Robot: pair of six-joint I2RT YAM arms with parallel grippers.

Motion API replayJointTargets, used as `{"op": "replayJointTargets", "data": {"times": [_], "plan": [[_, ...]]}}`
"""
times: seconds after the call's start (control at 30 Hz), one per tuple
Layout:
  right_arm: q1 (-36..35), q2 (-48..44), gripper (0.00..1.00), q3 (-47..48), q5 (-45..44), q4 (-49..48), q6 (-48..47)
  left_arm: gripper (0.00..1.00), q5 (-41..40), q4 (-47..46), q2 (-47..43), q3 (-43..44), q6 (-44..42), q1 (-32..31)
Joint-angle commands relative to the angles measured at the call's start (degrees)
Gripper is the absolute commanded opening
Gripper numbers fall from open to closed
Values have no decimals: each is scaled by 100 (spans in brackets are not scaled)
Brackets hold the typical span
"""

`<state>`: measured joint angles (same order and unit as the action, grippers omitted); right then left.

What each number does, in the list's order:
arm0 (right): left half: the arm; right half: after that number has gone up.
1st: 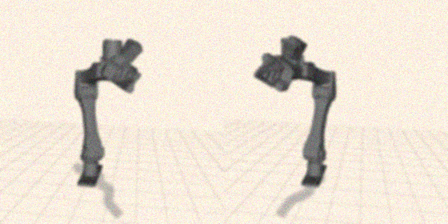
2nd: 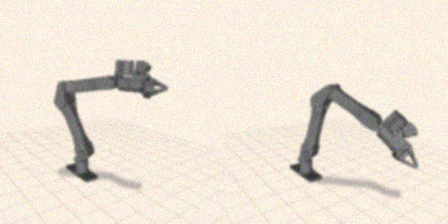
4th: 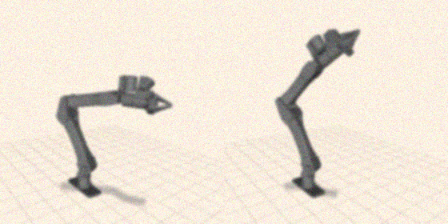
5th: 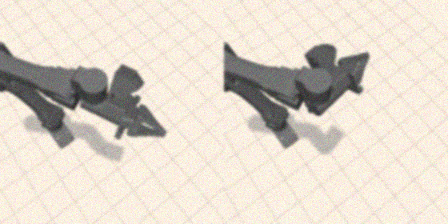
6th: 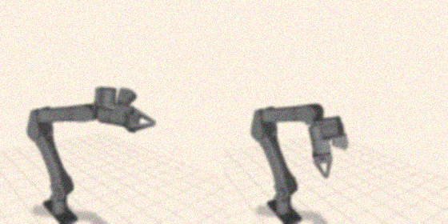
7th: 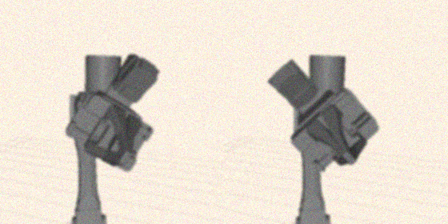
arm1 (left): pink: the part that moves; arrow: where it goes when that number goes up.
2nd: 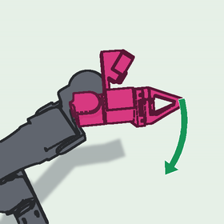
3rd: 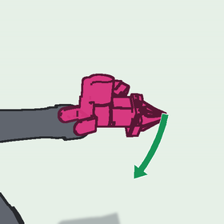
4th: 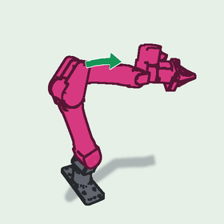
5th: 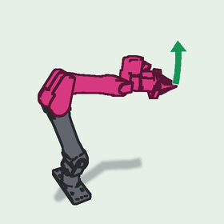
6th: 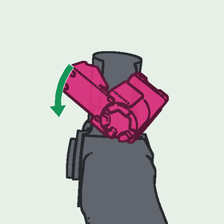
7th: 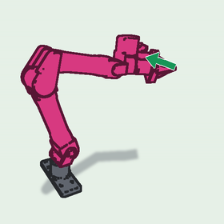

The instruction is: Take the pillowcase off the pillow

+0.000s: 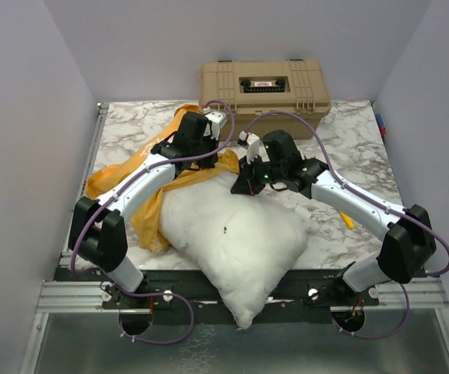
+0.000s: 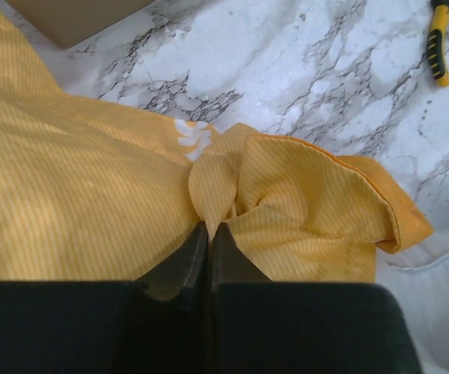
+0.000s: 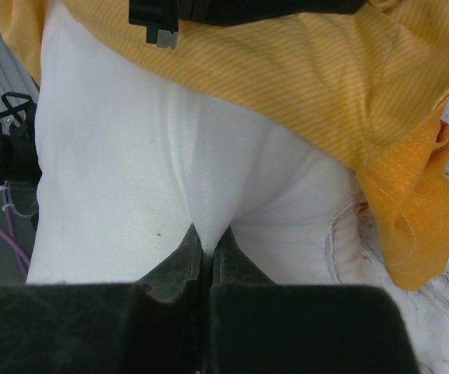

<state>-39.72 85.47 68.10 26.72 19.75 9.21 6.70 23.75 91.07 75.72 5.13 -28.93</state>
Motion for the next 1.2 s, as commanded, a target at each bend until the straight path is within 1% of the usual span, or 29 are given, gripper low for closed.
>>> {"op": "replayJointTargets", "data": {"times": [0.0, 0.03, 0.1, 0.2, 0.4, 0.47, 0.6, 0.73, 0.9, 1.0, 1.07, 1.17], "plan": [[-91, -450, 1, 75, -55, 84, -51, 0, -433, 174, 39, -119, -63, -56], [-88, -532, 1, 20, -104, 109, -47, 0, -601, 175, -8, -126, -45, -47], [-96, -732, 1, -114, -215, 168, -59, 0, -1221, 161, -121, -156, -15, -9], [-94, -1137, 1, -370, -399, 236, -55, 0, -1905, 120, -318, -220, 92, 202], [-92, -1876, 0, -1089, -919, 375, 171, 0, -2321, -237, -872, -496, 489, 1038], [-94, -2207, 1, -1288, -1182, 446, 262, 0, -2593, -304, -1042, -575, 533, 1260], [-88, -2880, 1, -1615, -1892, 568, 365, 0, -3225, -325, -1257, -681, 543, 1605], [-81, -3264, 1, -1762, -2801, 718, 510, 0, -3643, -336, -1296, -734, 607, 1998], [-76, -3383, 1, -1912, -3808, 805, 820, 0, -3756, -336, -1214, -752, 789, 2564], [-59, -3443, 1, -2005, -4218, 829, 917, 0, -3704, -336, -1032, -729, 845, 2834], [-30, -3488, 1, -2071, -4334, 820, 938, 0, -3568, -323, -849, -681, 875, 2992], [47, -3506, 1, -2184, -4457, 797, 1007, 0, -3089, -261, -596, -593, 951, 3021]]}}
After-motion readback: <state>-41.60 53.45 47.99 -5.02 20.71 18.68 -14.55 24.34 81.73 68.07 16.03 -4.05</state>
